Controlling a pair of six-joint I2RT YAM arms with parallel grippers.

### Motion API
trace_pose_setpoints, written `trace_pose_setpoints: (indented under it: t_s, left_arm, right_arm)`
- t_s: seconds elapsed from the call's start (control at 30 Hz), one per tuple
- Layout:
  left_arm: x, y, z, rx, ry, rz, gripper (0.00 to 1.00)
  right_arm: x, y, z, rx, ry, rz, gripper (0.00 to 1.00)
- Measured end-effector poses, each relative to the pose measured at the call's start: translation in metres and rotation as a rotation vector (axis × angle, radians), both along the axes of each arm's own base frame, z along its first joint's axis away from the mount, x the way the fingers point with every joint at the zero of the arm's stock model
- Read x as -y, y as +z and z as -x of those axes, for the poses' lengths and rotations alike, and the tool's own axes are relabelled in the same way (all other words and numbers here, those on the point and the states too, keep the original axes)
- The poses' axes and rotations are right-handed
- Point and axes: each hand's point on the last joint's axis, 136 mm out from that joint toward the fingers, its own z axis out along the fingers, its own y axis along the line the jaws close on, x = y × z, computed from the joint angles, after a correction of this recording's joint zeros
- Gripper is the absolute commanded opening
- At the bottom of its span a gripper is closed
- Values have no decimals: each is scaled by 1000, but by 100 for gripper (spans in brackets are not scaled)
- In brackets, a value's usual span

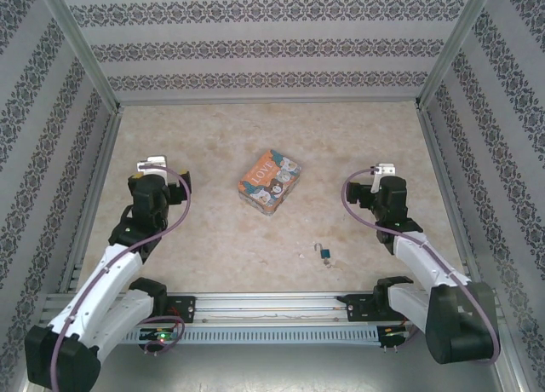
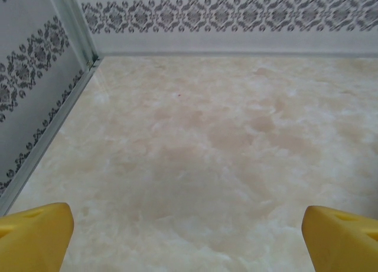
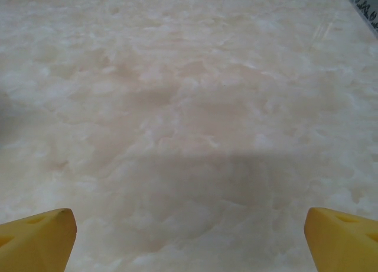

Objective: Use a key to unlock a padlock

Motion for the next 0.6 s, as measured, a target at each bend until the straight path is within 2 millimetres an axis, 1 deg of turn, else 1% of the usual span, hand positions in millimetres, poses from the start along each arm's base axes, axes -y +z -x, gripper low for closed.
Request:
trace_pose_setpoints:
  t_s: [0.17, 0.27, 0.43, 0.6]
  left_arm:
    - [-13, -38, -8, -73, 35, 22, 99]
    - [-18, -53, -14, -106, 45, 40, 99]
    - [-20, -63, -24, -110, 40, 62, 99]
    - [-24, -67, -31, -99, 42, 78, 99]
  right_arm:
    - [0, -12, -6, 40, -2, -2, 98]
    - [2, -16, -10, 61, -8, -3, 98]
    - [3, -7, -21, 135, -6, -4, 98]
    - [12, -2, -31, 188, -29, 4, 98]
